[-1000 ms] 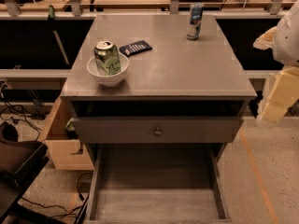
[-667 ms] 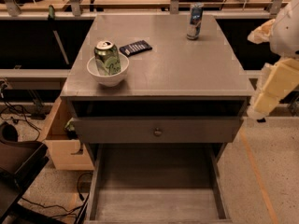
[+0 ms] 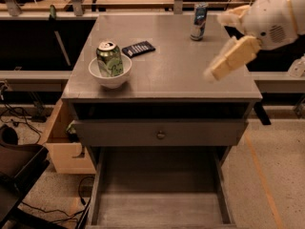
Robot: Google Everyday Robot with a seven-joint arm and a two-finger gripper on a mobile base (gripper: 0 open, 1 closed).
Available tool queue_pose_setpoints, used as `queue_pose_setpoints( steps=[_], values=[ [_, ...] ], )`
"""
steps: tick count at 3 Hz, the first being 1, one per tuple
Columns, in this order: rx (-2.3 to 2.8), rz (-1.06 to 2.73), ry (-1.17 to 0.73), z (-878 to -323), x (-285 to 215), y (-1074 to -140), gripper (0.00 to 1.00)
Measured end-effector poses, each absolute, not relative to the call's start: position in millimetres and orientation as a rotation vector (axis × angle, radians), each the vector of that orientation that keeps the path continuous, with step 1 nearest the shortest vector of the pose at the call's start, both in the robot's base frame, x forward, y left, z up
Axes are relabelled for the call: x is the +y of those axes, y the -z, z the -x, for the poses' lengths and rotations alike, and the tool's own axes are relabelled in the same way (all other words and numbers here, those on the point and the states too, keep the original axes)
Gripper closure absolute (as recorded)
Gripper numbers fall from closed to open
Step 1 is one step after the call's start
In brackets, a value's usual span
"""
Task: Pick green can from white bowl and place on counter
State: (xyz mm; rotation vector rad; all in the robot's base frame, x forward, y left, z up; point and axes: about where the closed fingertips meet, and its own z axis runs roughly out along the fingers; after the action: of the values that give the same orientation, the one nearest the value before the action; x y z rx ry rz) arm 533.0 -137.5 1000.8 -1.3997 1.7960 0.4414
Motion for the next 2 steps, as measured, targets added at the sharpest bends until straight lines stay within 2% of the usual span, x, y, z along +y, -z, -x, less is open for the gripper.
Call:
queue_pose_setpoints(
  steps=[1,2],
  values=[
    [1.551,1.273,-0.719,-553,-74,-1034,0.00],
    [1.389,1.155,-0.898,-551,-41,-1060,0.00]
  ],
)
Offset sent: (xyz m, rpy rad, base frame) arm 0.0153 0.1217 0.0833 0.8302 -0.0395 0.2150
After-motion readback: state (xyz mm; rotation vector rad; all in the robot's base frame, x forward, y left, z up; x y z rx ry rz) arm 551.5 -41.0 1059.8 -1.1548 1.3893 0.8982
